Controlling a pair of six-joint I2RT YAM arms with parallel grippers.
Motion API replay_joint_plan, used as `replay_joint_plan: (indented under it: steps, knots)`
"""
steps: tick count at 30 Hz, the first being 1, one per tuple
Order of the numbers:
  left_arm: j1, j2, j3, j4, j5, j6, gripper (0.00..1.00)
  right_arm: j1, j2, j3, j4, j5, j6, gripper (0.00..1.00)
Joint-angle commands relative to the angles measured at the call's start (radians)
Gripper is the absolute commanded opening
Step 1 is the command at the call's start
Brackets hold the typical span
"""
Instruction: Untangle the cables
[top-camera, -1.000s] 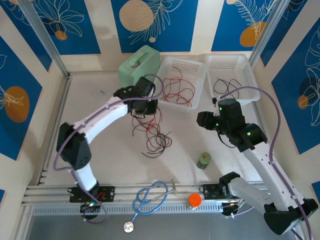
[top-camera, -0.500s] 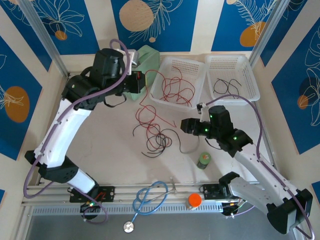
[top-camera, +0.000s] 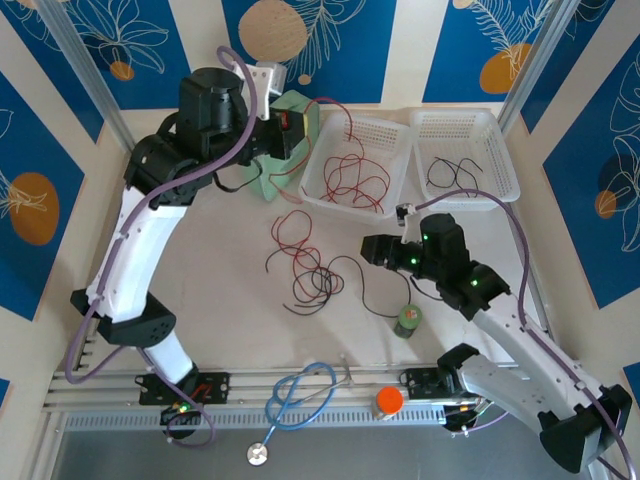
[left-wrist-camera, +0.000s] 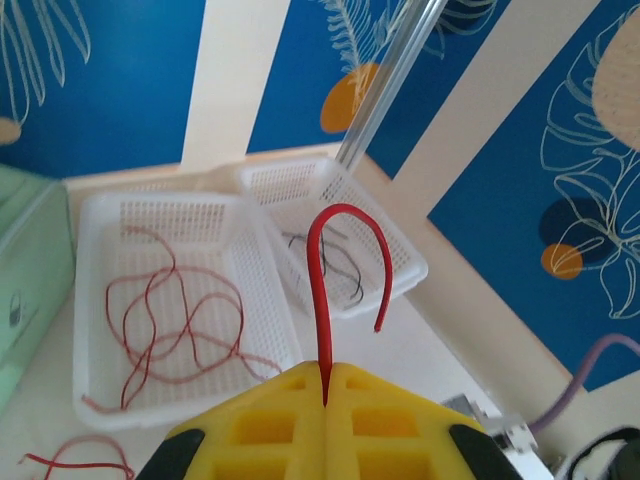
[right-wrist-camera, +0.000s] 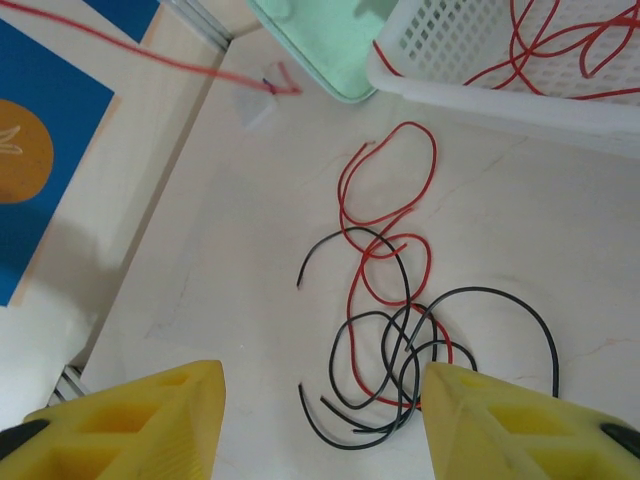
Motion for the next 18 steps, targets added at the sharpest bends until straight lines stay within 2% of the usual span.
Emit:
replay_joint_plan:
  steps: [1, 8, 18]
  knots:
    - [-0.008, 0.029, 0.024, 0.151, 0.022, 0.052, 0.0, 0.007, -0.042, -0.004, -0.03, 0.041, 0.025, 0.55]
    - [-0.002, 0.108, -0.073, 0.435, -0.041, 0.17, 0.0, 0.013, -0.106, -0.011, -0.092, 0.073, 0.034, 0.54]
    - [0.003, 0.304, -0.234, 0.806, -0.155, 0.249, 0.0, 0.017, -0.287, -0.062, -0.242, 0.154, 0.063, 0.55]
